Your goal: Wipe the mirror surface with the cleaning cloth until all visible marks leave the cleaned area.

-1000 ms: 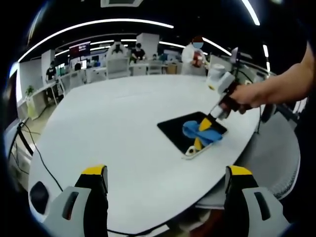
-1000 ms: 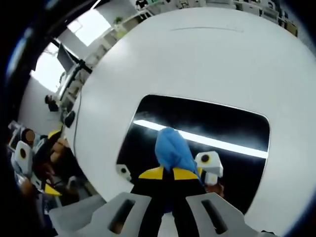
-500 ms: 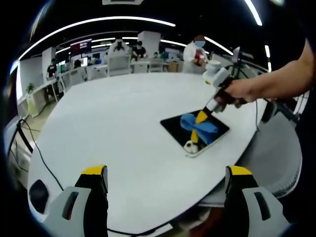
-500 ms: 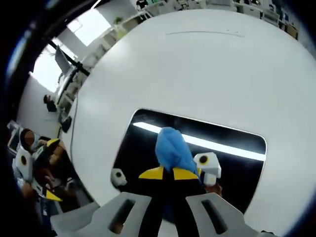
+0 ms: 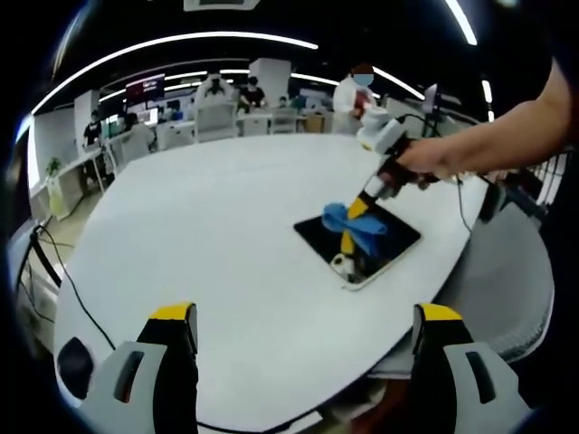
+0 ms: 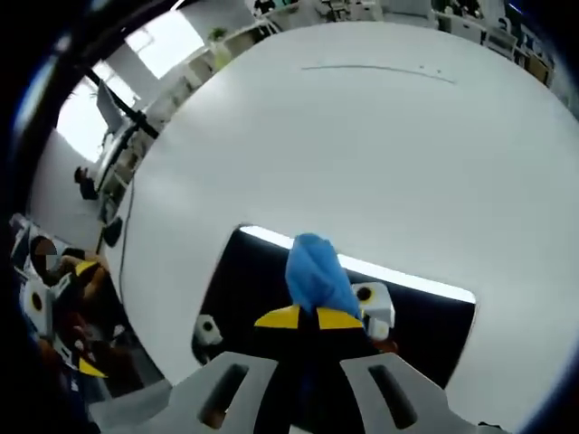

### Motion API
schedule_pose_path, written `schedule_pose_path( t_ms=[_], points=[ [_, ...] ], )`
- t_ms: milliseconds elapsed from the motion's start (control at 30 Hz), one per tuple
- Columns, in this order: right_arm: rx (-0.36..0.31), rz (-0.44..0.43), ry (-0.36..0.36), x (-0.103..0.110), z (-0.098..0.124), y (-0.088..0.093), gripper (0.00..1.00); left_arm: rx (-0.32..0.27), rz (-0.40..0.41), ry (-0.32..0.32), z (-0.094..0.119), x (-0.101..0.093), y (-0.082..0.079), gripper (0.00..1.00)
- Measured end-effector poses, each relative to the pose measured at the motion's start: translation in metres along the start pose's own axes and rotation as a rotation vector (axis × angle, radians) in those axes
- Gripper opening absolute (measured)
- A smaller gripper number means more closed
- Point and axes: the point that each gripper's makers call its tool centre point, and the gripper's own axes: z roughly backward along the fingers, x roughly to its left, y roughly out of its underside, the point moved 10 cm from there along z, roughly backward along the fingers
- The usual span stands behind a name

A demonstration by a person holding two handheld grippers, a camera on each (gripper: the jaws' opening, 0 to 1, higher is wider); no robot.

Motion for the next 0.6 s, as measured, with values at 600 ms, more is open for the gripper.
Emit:
schedule_pose_path(
  t_ms=[600],
  points=[
    [-0.009, 0.042, 0.017, -0.005, -0.007, -0.021, 0.0, 0.012, 0.011, -0.01, 0.0, 0.005, 0.005, 0.99]
  ],
)
